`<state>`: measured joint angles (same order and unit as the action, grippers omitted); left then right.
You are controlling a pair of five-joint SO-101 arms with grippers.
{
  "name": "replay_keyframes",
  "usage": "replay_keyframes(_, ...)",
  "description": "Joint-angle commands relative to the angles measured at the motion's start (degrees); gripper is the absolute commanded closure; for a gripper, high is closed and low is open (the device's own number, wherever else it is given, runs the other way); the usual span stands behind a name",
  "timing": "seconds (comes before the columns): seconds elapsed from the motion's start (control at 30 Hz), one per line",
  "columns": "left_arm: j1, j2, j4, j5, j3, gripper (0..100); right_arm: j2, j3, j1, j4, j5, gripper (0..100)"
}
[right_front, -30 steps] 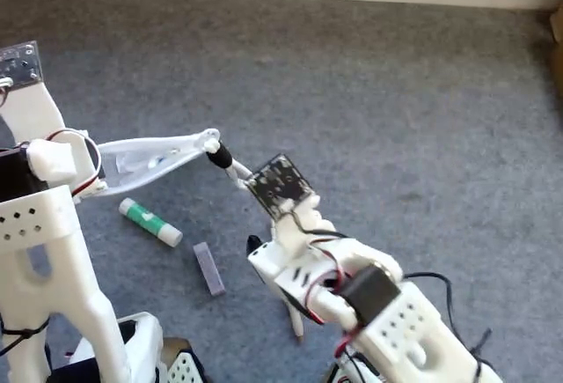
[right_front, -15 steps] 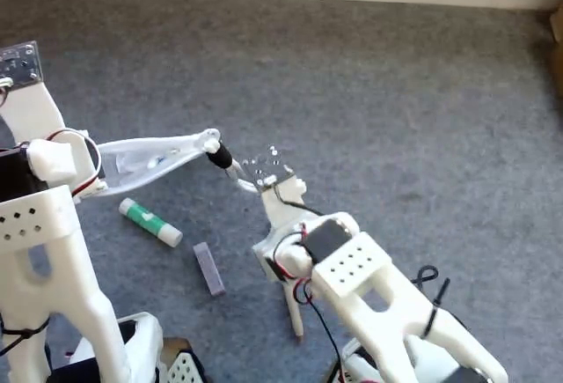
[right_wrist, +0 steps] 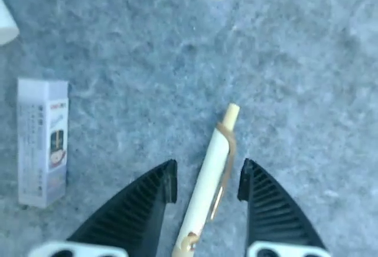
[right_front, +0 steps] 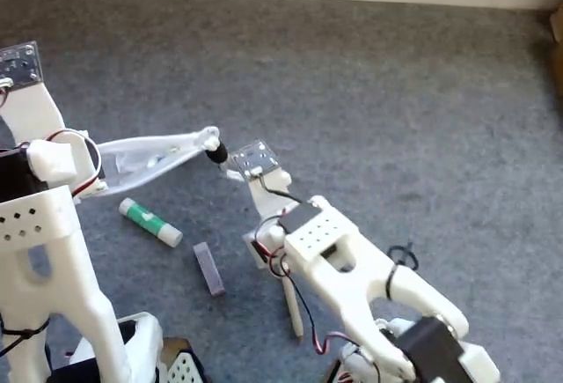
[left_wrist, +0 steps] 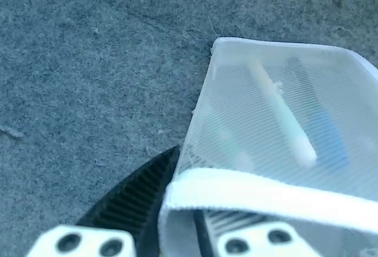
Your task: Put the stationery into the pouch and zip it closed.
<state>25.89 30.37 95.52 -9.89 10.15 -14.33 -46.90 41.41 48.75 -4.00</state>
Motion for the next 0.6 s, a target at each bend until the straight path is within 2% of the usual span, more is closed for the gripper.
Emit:
replay_keyframes(0.0,1.0,0.6,-1.2,-0.6,1.3,99,3.2,4.9,-1.4,-1.2,-0.4,82.9)
replay_keyframes(0.17,1.0,0.6,-1.9,-0.5,1.6,99,7.4,5.5,-1.4,-1.2,-0.2,83.2)
replay_keyframes(0.4,1.0,0.6,-1.9,-0.5,1.6,99,8.5,5.4,-2.7,-1.2,0.0,98.8)
replay_keyframes(0.57,1.0,0.6,-1.9,-0.5,1.6,99,8.3,5.1,-3.2,-1.1,0.0,99.3)
